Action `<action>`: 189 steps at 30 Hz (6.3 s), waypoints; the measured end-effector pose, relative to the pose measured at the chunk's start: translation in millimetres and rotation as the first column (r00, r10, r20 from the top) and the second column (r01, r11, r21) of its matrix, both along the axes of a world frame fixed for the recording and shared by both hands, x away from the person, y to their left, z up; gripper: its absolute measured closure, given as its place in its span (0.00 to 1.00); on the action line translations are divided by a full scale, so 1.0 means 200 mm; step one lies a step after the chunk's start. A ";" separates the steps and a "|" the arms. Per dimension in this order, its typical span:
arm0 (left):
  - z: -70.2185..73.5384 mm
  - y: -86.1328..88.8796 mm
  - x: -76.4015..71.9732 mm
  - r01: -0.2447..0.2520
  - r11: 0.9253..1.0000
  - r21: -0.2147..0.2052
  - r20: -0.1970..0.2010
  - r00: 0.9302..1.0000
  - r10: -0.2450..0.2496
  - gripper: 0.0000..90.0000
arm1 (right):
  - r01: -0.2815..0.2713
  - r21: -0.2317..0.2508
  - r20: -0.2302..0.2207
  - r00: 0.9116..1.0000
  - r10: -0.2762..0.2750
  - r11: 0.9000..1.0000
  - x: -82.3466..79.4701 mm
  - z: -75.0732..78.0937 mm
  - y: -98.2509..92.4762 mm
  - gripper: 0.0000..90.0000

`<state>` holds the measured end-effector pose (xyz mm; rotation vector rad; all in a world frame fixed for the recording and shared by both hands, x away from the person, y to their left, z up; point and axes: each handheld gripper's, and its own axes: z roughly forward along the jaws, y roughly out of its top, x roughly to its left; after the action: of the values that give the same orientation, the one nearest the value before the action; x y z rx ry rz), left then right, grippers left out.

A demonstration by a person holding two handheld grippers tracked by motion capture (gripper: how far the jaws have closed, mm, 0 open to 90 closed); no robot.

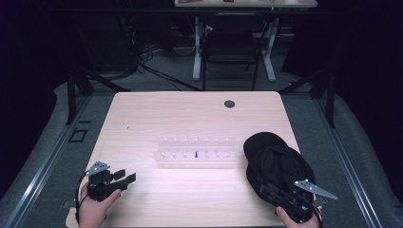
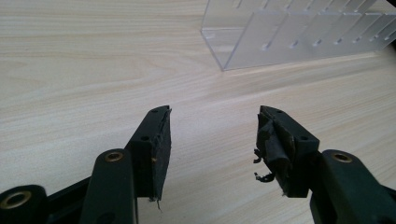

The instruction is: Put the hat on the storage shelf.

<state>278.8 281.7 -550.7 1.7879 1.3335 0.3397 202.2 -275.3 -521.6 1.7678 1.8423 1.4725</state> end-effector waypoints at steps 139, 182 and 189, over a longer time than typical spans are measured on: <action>0.00 0.04 0.01 -0.039 0.999 -0.028 0.001 0.999 0.039 0.50 | 0.283 -0.163 -0.519 0.790 -0.326 0.945 0.52 -0.01 -0.62 0.96; 0.00 0.04 0.01 -0.042 0.999 -0.028 -0.001 0.999 0.042 0.50 | 0.054 -0.460 -0.585 0.733 -0.348 0.886 0.70 0.43 -0.46 0.98; 0.00 0.04 0.01 -0.041 0.999 -0.031 0.001 0.999 0.042 0.50 | 0.062 -0.443 -0.544 0.775 -0.323 0.894 0.72 0.56 -0.41 0.98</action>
<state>280.8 289.4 -550.4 1.7362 1.3692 0.3417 346.7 -356.3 -409.8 2.2721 1.9385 0.3905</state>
